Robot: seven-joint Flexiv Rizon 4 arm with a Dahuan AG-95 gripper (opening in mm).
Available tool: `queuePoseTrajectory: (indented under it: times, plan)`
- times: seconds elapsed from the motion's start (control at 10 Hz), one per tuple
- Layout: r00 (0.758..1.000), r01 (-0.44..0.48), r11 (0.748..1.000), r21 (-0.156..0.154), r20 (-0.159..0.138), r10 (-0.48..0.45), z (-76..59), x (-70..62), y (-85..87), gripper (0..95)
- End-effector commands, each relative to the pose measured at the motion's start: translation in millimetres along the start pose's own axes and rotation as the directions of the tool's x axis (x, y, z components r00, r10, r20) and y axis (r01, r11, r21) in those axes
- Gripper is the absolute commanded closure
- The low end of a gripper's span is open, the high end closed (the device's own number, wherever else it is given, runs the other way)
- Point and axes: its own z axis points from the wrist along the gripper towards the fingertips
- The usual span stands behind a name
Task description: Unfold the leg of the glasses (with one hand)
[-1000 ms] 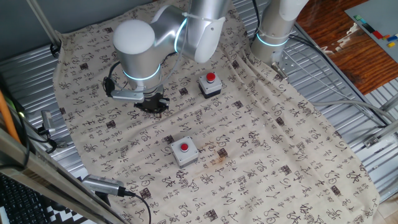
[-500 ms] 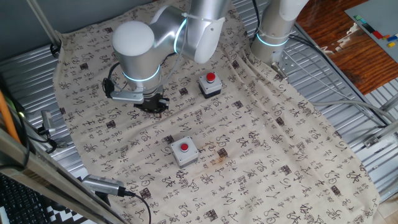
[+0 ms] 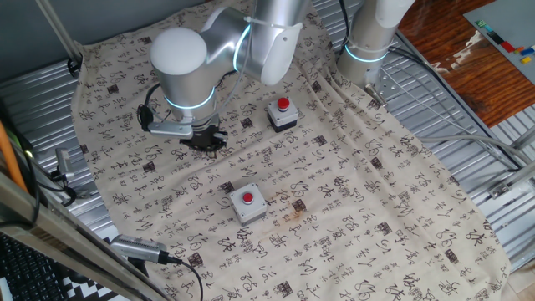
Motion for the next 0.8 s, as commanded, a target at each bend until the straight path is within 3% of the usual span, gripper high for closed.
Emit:
queuePoseTrajectory:
  times: [0.1,0.8]
  plan:
    - [1.0,-0.005,1.0,-0.006,0.01,0.005,-0.3,0.2,0.4,95.0]
    - [1.0,-0.01,1.0,-0.014,0.025,0.01,-3.4,-8.3,-0.6,95.0]
